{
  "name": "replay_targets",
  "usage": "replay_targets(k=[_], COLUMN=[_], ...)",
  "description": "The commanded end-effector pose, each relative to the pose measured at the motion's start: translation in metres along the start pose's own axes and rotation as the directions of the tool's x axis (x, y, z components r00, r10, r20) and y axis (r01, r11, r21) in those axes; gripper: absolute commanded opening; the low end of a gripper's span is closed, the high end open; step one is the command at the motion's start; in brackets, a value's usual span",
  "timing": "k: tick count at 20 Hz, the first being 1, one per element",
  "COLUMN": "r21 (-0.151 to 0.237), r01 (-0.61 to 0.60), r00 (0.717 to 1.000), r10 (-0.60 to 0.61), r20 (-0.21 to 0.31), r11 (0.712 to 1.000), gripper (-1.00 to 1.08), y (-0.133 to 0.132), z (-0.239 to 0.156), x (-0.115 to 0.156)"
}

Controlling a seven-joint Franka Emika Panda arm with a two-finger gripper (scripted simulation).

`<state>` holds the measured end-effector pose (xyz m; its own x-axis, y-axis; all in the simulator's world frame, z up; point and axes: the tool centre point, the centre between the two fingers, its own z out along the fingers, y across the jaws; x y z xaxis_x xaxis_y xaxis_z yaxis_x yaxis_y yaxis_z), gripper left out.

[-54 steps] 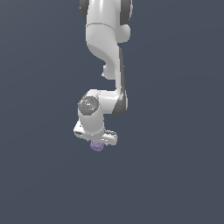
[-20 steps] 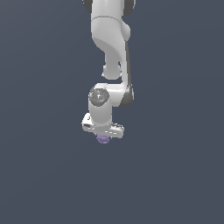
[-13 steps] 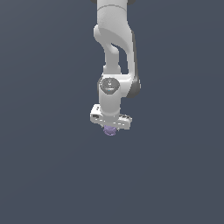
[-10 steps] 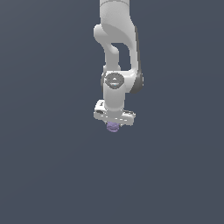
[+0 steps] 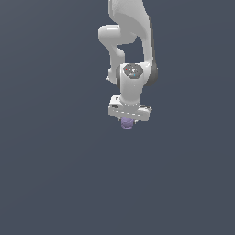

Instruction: Pick up the object and move it to a goal position.

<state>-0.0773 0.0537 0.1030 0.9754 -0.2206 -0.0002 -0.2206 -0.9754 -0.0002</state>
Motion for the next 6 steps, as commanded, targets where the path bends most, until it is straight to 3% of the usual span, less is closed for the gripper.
replay_targets(k=[1, 6], r21=[0.000, 0.000], r01=[-0.001, -0.001], r00=[1.000, 1.000], r10=[0.001, 0.001], r20=[0.000, 0.000], r11=[1.000, 1.000], gripper=[-1.00, -1.00], y=[-0.0052, -0.0096], z=[-0.0037, -0.0066], x=[-0.0084, -0.0144])
